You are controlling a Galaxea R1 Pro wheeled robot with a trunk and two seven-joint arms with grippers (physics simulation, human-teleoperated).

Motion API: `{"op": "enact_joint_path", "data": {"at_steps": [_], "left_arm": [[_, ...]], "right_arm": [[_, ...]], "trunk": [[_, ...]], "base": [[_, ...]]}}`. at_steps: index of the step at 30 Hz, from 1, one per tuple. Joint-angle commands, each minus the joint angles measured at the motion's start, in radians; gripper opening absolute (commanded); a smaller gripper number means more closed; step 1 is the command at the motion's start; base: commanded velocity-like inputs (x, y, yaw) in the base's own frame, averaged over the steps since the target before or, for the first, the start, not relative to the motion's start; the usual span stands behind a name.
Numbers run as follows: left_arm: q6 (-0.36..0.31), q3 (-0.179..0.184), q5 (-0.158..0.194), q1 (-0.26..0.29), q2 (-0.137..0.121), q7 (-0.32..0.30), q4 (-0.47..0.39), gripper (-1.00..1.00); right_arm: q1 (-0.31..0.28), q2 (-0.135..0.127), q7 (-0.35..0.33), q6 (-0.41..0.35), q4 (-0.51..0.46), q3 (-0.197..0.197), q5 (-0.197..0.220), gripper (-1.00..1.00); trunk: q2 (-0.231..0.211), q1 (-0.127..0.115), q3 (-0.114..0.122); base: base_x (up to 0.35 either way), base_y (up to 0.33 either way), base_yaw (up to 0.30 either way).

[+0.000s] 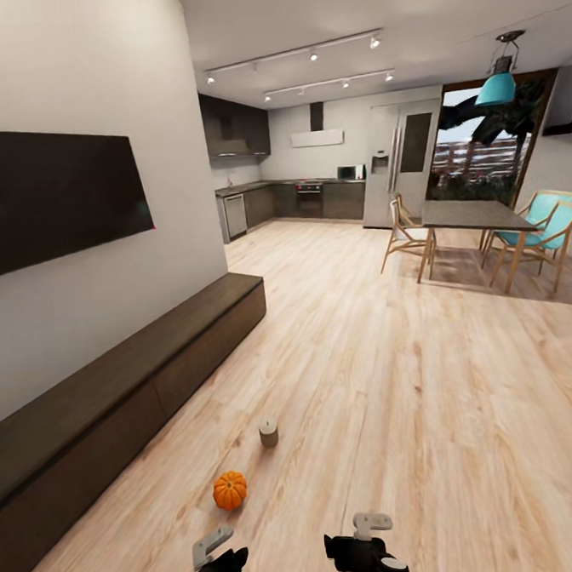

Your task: Place each of the two pumpkins and all three candles from the living room inside a cabinet in the living room (use any cabinet), then make sure every cabinet is closed, and position the cauldron so it is next to a table in the living room.

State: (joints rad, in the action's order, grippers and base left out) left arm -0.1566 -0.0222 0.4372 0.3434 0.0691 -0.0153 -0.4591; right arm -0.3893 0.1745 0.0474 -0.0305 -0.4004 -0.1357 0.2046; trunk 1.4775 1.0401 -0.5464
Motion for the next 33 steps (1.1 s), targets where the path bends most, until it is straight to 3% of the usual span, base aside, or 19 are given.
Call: {"op": "enact_joint_path", "data": {"at_steps": [1,21,33], "left_arm": [[-0.006,-0.002,0.008,0.0,0.0,-0.002,-0.001,1.0],[-0.006,-0.002,0.008,0.0,0.0,-0.002,-0.001,1.0],[-0.007,-0.002,0.008,0.0,-0.001,-0.002,-0.001,1.0]], "right_arm": [[0.0,0.0,0.005,-0.003,-0.001,-0.004,0.009,1.0],[0.0,0.0,0.006,-0.004,-0.001,-0.004,0.009,1.0],[0.0,0.0,0.006,-0.004,-0.001,-0.004,0.009,1.0]], "trunk": [[0.0,0.0,-0.001],[0.0,0.0,-0.001],[0.0,0.0,-0.001]], "base": [[0.154,-0.014,0.002],[0.17,-0.149,0.248],[0.154,-0.022,0.289]]}}
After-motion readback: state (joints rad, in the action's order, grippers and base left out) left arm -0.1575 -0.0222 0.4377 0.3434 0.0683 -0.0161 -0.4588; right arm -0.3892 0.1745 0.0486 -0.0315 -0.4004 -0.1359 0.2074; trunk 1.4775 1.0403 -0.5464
